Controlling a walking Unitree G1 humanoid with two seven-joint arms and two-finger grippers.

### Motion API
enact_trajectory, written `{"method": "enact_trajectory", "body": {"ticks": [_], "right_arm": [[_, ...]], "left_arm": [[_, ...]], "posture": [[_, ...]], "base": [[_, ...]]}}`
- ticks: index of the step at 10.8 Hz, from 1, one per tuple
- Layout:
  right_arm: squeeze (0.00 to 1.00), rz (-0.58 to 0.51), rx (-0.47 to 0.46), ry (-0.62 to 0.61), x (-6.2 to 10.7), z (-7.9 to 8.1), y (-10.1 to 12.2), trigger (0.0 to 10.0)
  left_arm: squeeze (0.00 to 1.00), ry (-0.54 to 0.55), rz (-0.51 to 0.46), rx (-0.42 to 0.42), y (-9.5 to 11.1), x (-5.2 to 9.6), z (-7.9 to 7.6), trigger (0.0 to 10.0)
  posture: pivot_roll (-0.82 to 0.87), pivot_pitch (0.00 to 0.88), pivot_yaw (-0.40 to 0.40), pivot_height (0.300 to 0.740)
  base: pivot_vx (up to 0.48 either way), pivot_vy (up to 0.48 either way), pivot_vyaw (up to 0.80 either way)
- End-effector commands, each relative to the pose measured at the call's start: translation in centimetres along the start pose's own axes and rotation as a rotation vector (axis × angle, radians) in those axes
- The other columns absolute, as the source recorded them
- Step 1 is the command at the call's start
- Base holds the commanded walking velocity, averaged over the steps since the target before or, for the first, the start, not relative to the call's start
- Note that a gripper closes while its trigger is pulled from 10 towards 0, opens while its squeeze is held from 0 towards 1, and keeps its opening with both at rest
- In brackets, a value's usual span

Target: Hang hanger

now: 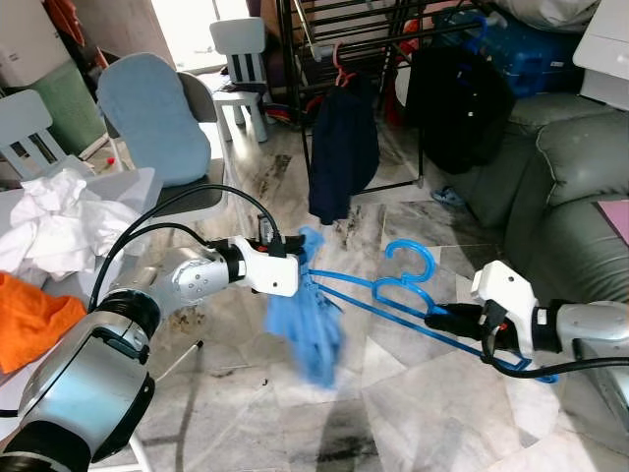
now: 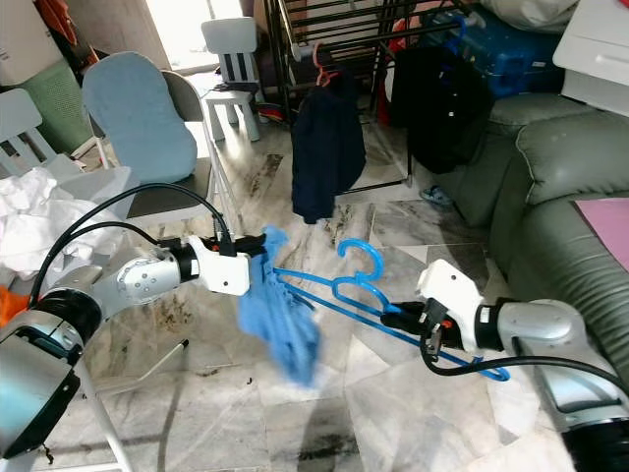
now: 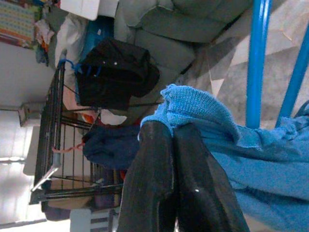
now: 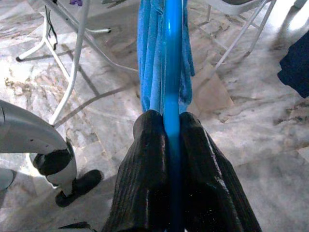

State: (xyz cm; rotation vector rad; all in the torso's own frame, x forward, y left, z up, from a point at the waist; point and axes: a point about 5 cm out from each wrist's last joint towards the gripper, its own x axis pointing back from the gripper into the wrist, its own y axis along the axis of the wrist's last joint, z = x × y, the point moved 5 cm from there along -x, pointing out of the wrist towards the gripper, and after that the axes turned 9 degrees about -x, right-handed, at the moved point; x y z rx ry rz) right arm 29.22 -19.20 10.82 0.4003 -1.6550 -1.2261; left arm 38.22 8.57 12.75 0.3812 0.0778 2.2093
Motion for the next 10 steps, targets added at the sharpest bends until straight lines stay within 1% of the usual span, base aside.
{"method": "enact_trajectory", "body": {"ticks": [1, 3, 4, 5, 6, 7, 8, 9, 10], "right_arm": [[0.0, -0.008, 0.006, 0.062, -0.6, 1.0, 0.5, 10.0], [0.0, -0.004, -0.027, 0.063, -1.3, 1.0, -0.3, 10.0], [0.0, 0.003, -0.103, 0.047, -3.0, 1.1, -1.5, 10.0], [0.0, 0.013, -0.127, 0.044, -3.6, 1.2, -2.2, 10.0], [0.0, 0.021, -0.147, 0.042, -4.2, 1.4, -2.8, 10.0], [0.0, 0.037, -0.167, 0.008, -4.6, 1.1, -3.6, 10.0], [0.0, 0.059, -0.189, -0.11, -5.1, -0.6, -4.5, 10.0], [0.0, 0.063, -0.208, -0.182, -5.1, -1.6, -4.8, 10.0], [0.0, 0.054, -0.268, -0.316, -4.6, -3.6, -5.1, 10.0]], "left_arm": [[0.0, 0.059, -0.022, -0.026, 0.2, 0.0, 2.0, 10.0], [0.0, 0.114, -0.07, -0.027, 1.2, -0.4, 3.3, 10.0], [0.0, 0.204, -0.199, -0.036, 3.6, -0.9, 5.7, 10.0], [0.0, 0.239, -0.254, -0.044, 4.7, -1.0, 6.5, 10.0], [0.0, 0.255, -0.29, -0.059, 5.4, -0.9, 6.9, 10.0], [0.0, 0.272, -0.313, -0.066, 5.8, -0.8, 7.4, 10.0], [0.0, 0.287, -0.327, -0.064, 5.9, -0.4, 7.8, 10.0], [0.0, 0.292, -0.326, -0.053, 5.8, -0.3, 7.8, 10.0], [0.0, 0.304, -0.316, -0.021, 5.4, 0.2, 7.6, 10.0]], "posture": [[-0.21, 0.0, 0.152, 0.74], [-0.21, 0.0, 0.151, 0.74], [-0.2, 0.0, 0.144, 0.74], [-0.2, 0.0, 0.141, 0.74], [-0.19, 0.0, 0.137, 0.74], [-0.19, 0.0, 0.133, 0.74], [-0.19, 0.0, 0.131, 0.74], [-0.19, 0.0, 0.131, 0.74], [-0.19, 0.0, 0.13, 0.74]], "base": [[0.0, 0.0, 0.0], [0.0, 0.0, 0.0], [0.0, 0.0, 0.0], [0.0, 0.0, 0.0], [0.0, 0.0, 0.0], [0.0, 0.0, 0.0], [0.0, 0.0, 0.0], [0.0, 0.0, 0.0], [0.0, 0.0, 0.0]]}}
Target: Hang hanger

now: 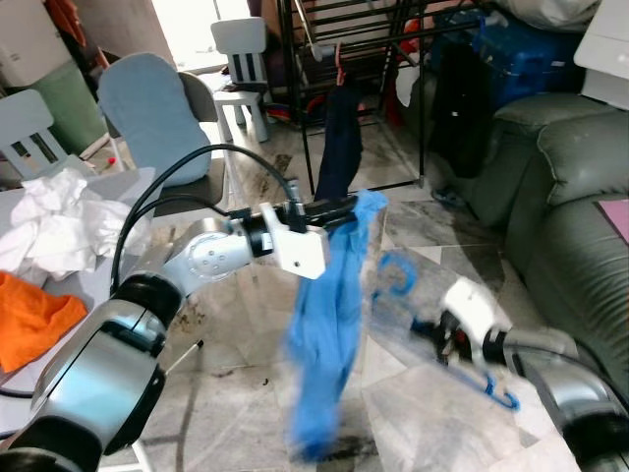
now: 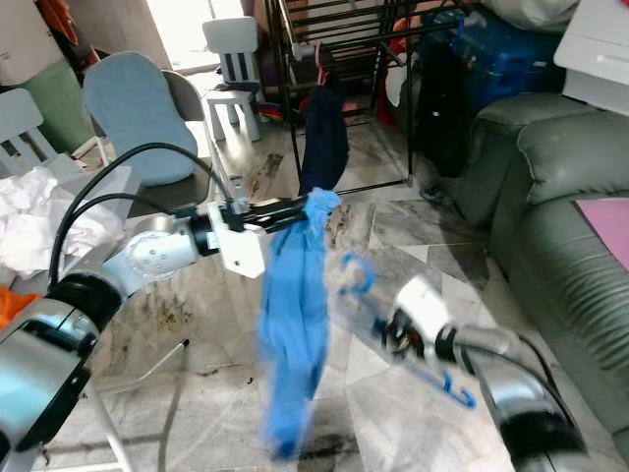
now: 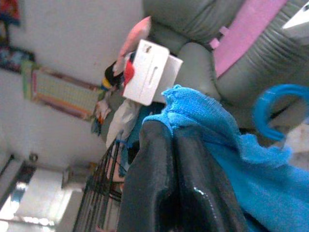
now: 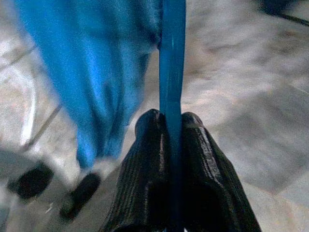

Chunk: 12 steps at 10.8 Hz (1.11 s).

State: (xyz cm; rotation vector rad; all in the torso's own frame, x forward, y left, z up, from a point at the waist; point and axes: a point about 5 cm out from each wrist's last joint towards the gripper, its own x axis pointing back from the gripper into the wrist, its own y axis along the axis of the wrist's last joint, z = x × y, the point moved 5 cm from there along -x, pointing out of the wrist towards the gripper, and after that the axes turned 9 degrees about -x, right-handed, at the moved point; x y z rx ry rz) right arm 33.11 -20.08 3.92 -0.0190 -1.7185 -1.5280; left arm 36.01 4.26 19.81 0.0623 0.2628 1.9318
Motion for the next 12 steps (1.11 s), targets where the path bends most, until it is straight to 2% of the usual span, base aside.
{"method": "enact_trajectory", "body": {"ticks": [1, 2, 3, 4, 5, 6, 7, 8, 9, 10, 11, 12], "right_arm": [[0.0, -0.023, -0.047, -0.099, 0.3, -1.6, 0.4, 10.0], [0.0, -0.137, -0.177, -0.276, 0.9, -4.7, 2.3, 10.0], [0.0, -0.185, -0.234, -0.341, 1.0, -5.8, 3.1, 10.0], [0.0, -0.277, -0.318, -0.394, 0.9, -6.6, 5.3, 10.0], [0.0, -0.328, -0.348, -0.375, 0.6, -6.2, 6.9, 10.0], [0.0, -0.424, -0.452, -0.322, 0.2, -5.5, 9.3, 10.0], [0.0, -0.536, -0.595, -0.262, 0.1, -4.9, 11.9, 10.0], [0.0, -0.673, -0.787, -0.196, 0.3, -4.6, 14.4, 10.0], [0.0, -0.735, -0.863, -0.177, 0.5, -4.6, 15.3, 10.0], [0.0, -0.777, -0.884, -0.184, 0.8, -4.8, 15.8, 10.0], [0.0, -0.762, -0.878, -0.016, -0.1, -2.1, 17.1, 10.0], [0.0, -0.789, -0.862, -0.051, 0.1, -2.2, 17.6, 10.0]], "left_arm": [[0.0, 0.052, 0.026, 0.015, -0.5, 0.9, 1.0, 10.0], [0.0, 0.113, 0.061, 0.113, -0.8, 1.6, 0.1, 10.0], [0.0, 0.144, 0.058, 0.178, -0.4, 1.3, -0.4, 10.0], [0.0, 0.15, 0.074, 0.329, 0.2, 0.7, -2.7, 10.0], [0.0, 0.13, 0.092, 0.396, 0.5, 0.5, -4.4, 10.0], [0.0, 0.115, 0.11, 0.465, 0.9, 0.1, -6.0, 10.0], [0.0, 0.095, 0.114, 0.513, 1.5, -0.4, -7.2, 10.0], [0.0, 0.073, 0.105, 0.587, 2.4, -1.0, -8.5, 10.0], [0.0, 0.072, 0.105, 0.615, 2.7, -1.1, -8.9, 10.0], [0.0, 0.061, 0.105, 0.656, 3.1, -1.1, -9.5, 10.0], [0.0, 0.096, 0.12, 0.654, 3.1, -0.9, -9.3, 10.0], [0.0, 0.147, 0.128, 0.629, 2.9, -0.8, -8.4, 10.0]], "posture": [[-0.19, 0.0, 0.128, 0.74], [-0.19, 0.0, 0.122, 0.74], [-0.19, 0.0, 0.114, 0.74], [-0.19, 0.0, 0.107, 0.74], [-0.19, 0.0, 0.102, 0.74], [-0.19, 0.0, 0.098, 0.74], [-0.19, 0.0, 0.093, 0.74], [-0.19, 0.0, 0.089, 0.74], [-0.2, 0.0, 0.087, 0.74], [-0.2, 0.0, 0.084, 0.74], [-0.2, 0.0, 0.076, 0.74], [-0.2, 0.0, 0.075, 0.74]], "base": [[0.0, 0.0, 0.0], [0.0, 0.0, 0.0], [0.0, 0.0, 0.0], [0.0, 0.0, 0.0], [0.0, 0.0, 0.0], [0.0, 0.0, 0.0], [0.0, 0.0, 0.0], [0.0, 0.0, 0.0], [0.0, 0.0, 0.0], [0.0, 0.0, 0.0], [0.0, 0.0, 0.0], [0.0, 0.0, 0.0]]}}
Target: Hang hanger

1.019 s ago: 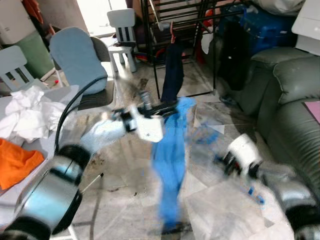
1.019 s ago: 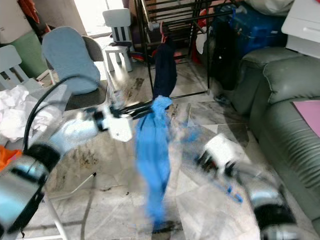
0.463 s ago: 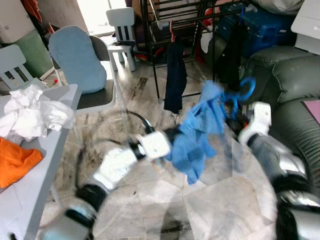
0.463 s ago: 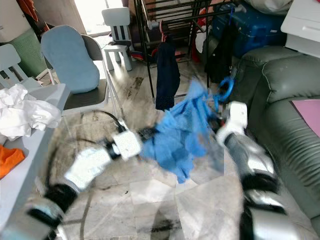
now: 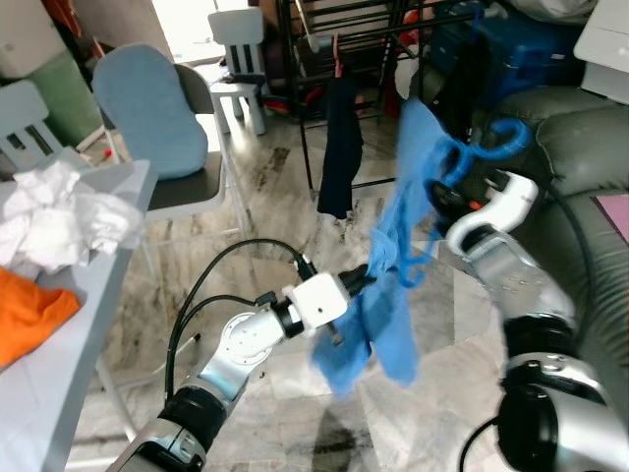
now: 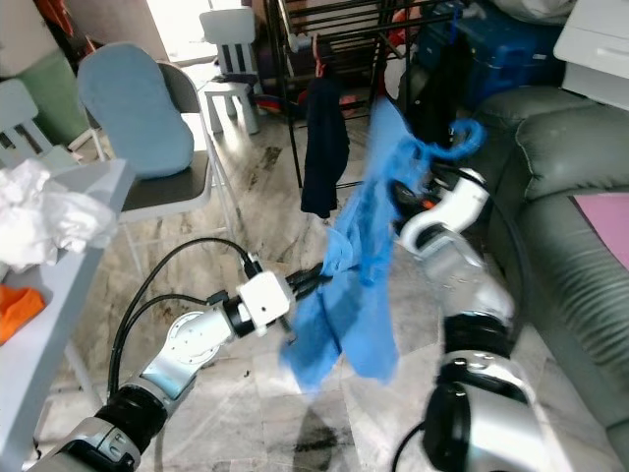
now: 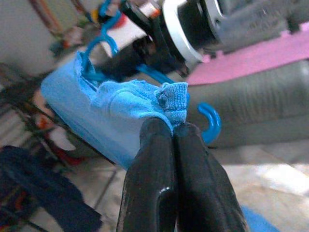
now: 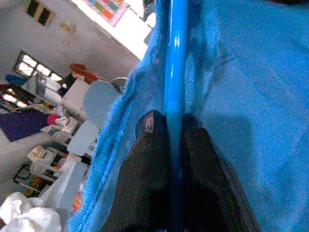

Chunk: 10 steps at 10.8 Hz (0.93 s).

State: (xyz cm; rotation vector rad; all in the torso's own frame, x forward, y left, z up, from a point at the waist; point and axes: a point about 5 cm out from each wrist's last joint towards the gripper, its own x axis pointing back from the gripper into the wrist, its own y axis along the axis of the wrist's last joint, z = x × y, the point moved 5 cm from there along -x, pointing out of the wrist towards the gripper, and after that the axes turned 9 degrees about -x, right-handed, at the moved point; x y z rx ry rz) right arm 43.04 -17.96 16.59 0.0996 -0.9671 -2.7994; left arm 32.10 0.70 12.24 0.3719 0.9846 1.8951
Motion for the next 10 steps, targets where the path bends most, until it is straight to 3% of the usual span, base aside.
{"method": "enact_trajectory", "body": {"ticks": [1, 2, 3, 4, 5, 6, 7, 10], "right_arm": [[0.0, -0.108, -0.023, 0.003, -0.4, 0.8, 2.6, 10.0], [0.0, -0.153, 0.001, -0.009, -0.4, 0.5, 3.9, 10.0], [0.0, -0.13, 0.084, 0.022, -0.4, 1.0, 4.0, 10.0], [0.0, -0.09, 0.361, 0.138, -0.4, 3.2, 3.2, 10.0], [0.0, -0.076, 0.426, 0.204, -0.4, 4.4, 2.7, 10.0], [0.0, -0.07, 0.46, 0.257, -0.4, 5.3, 2.1, 10.0], [0.0, -0.072, 0.491, 0.298, -0.1, 6.1, 1.4, 10.0], [0.0, -0.071, 0.56, 0.34, 0.6, 6.1, 0.1, 10.0]], "left_arm": [[0.0, 0.034, 0.006, -0.007, 0.0, 0.4, 0.8, 10.0], [0.0, 0.035, 0.01, 0.006, -0.1, 0.6, 0.8, 10.0], [0.0, 0.012, 0.026, 0.02, -0.4, 1.0, 0.0, 10.0], [0.0, -0.021, 0.075, 0.073, -1.5, 1.6, -1.3, 10.0], [0.0, -0.038, 0.095, 0.098, -2.0, 1.6, -1.9, 10.0], [1.0, -0.059, 0.108, 0.141, -2.3, 1.5, -2.6, 10.0], [1.0, -0.117, 0.116, 0.198, -2.4, 1.3, -3.8, 10.0], [1.0, -0.187, 0.131, 0.266, -2.6, 1.2, -5.2, 10.0]], "posture": [[-0.2, 0.0, 0.07, 0.74], [-0.2, 0.0, 0.069, 0.74], [-0.2, 0.0, 0.064, 0.74], [-0.19, 0.0, 0.062, 0.74], [-0.2, 0.0, 0.061, 0.74], [-0.2, 0.0, 0.06, 0.74], [-0.2, 0.0, 0.061, 0.74], [-0.21, 0.0, 0.069, 0.74]], "base": [[0.0, 0.0, 0.0], [0.0, 0.0, 0.0], [0.0, 0.0, 0.0], [0.0, 0.0, 0.0], [0.0, 0.0, 0.0], [0.0, 0.0, 0.0], [0.0, 0.0, 0.0], [0.0, 0.0, 0.0]]}}
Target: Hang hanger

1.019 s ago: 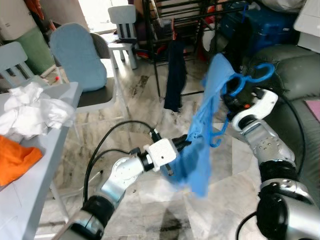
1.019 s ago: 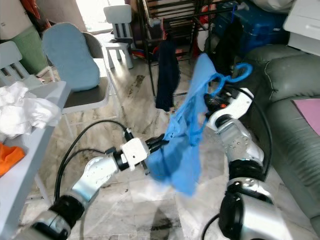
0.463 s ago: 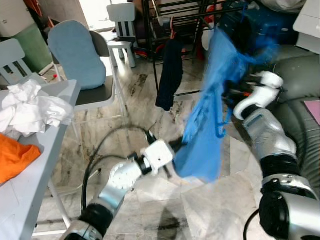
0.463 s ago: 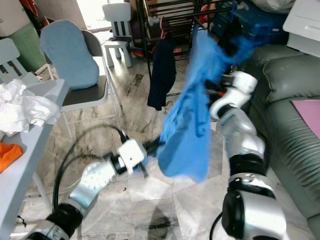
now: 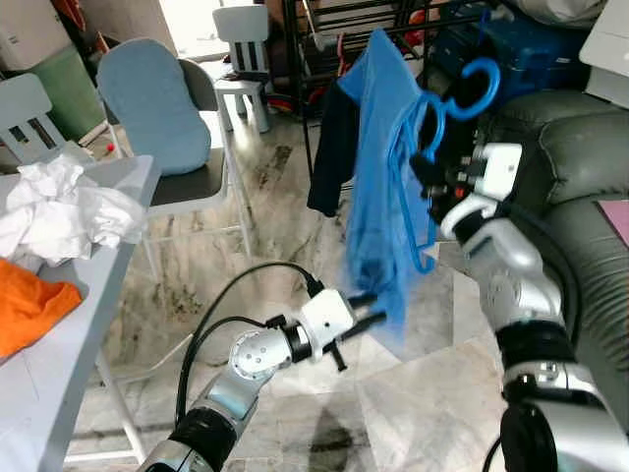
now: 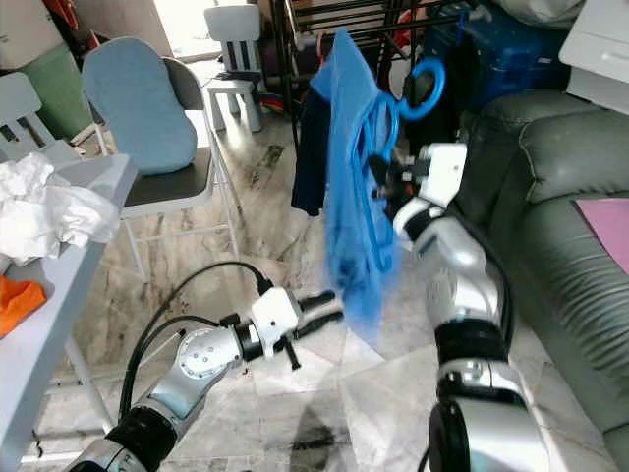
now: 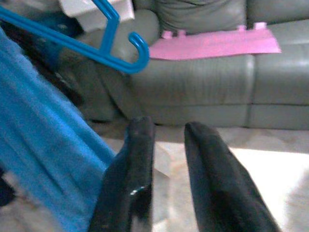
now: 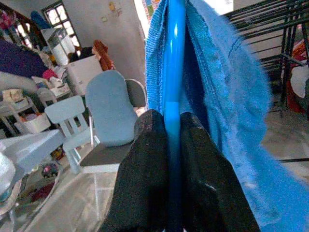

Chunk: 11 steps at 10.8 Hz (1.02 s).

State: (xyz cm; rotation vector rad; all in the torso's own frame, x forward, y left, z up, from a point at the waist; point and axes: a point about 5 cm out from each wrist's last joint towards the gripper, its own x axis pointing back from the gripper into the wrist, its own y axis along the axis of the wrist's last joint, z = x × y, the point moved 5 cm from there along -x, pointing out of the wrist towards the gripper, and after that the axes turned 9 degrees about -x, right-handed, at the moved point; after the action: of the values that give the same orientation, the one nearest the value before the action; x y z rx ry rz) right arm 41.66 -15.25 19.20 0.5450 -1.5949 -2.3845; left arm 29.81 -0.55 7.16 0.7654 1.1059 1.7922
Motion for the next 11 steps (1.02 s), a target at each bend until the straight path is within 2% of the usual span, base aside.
{"method": "enact_trajectory", "body": {"ticks": [1, 2, 3, 4, 7, 9, 11], "right_arm": [[0.0, -0.05, 0.028, 0.073, -0.6, 1.7, 1.4, 10.0], [0.0, -0.037, 0.092, 0.099, -0.2, 2.1, 1.0, 10.0], [0.0, -0.03, 0.15, 0.164, 0.6, 2.7, 0.5, 10.0], [0.0, 0.008, 0.16, 0.227, 1.8, 2.9, -0.3, 10.0], [0.0, 0.128, 0.258, 0.327, 5.4, 2.2, -2.9, 10.0], [0.0, 0.227, 0.255, 0.385, 8.2, 1.5, -4.3, 10.0], [0.0, 0.341, 0.285, 0.445, 10.7, 0.8, -5.4, 10.0]], "left_arm": [[1.0, -0.017, 0.021, 0.021, -0.6, 0.5, -0.3, 10.0], [1.0, -0.025, 0.01, 0.04, -0.4, 0.8, -0.4, 10.0], [1.0, -0.014, 0.007, 0.011, -0.2, 1.5, 0.1, 10.0], [1.0, -0.012, 0.007, -0.03, 0.0, 2.3, 0.7, 10.0], [1.0, 0.021, -0.013, -0.176, 1.9, 4.2, 3.6, 10.0], [1.0, 0.038, -0.024, -0.286, 3.4, 5.3, 5.8, 10.0], [1.0, 0.002, 0.04, -0.359, 2.6, 6.6, 6.6, 10.0]], "posture": [[-0.21, 0.0, 0.07, 0.74], [-0.21, 0.0, 0.069, 0.74], [-0.2, 0.0, 0.066, 0.74], [-0.2, 0.0, 0.064, 0.74], [-0.2, 0.0, 0.071, 0.74], [-0.2, 0.0, 0.078, 0.74], [-0.19, 0.0, 0.08, 0.74]], "base": [[0.0, 0.0, 0.0], [0.0, 0.0, 0.0], [0.0, 0.0, 0.0], [0.0, 0.0, 0.0], [0.0, 0.0, 0.0], [0.0, 0.0, 0.0], [0.0, 0.0, 0.0]]}}
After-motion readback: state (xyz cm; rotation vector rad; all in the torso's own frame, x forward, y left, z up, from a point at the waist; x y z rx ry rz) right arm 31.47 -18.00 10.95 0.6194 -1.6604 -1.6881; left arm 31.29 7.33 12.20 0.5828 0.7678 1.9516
